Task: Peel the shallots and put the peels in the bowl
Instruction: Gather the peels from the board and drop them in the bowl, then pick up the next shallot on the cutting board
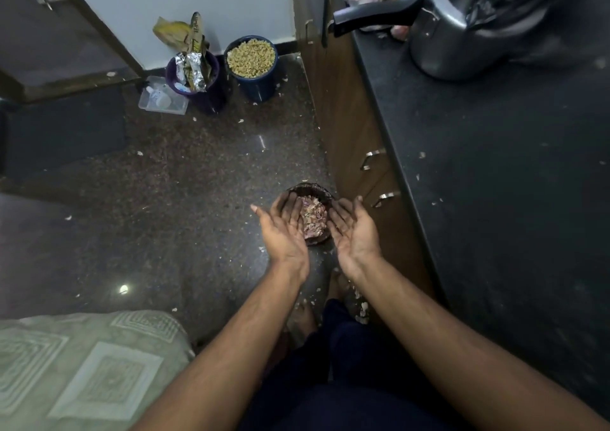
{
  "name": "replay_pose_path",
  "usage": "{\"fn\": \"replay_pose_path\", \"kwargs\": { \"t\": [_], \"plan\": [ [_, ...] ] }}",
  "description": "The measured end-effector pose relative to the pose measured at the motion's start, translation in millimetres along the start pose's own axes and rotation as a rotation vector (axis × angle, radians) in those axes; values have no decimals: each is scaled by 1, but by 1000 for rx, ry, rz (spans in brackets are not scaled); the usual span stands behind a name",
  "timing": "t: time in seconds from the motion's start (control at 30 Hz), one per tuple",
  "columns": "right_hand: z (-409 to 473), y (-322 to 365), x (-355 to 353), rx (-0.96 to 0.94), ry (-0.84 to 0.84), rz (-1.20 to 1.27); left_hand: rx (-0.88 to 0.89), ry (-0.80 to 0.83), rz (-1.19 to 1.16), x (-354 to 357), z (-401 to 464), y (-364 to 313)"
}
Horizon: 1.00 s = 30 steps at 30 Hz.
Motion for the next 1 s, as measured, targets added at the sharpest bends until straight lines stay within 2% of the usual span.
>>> {"fn": "replay_pose_path", "kwargs": {
  "t": [0.13, 0.3, 0.6, 1.0],
  "plan": [
    [-45, 6, -24, -57, 13, -40, -47, 50, 14, -5, -39, 1],
    [-97, 11, -60, -154, 25, 31, -123, 207, 68, -1, -100, 27],
    [-157, 32, -141, -326, -90, 209, -209, 480, 249, 26, -171, 66],
    [-261, 6, -307, -462, -188, 456, -258, 734, 446, -2, -325, 165]
  ]
}}
Point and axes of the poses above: each hand's wrist, its own z-axis towards the middle knuckle, its own x-axis out of the palm, y = z × x, the point moved 3 cm from there along z, towards the middle knuckle, and after that the axes turned 2 degrees about -y, right-handed, at the moved point
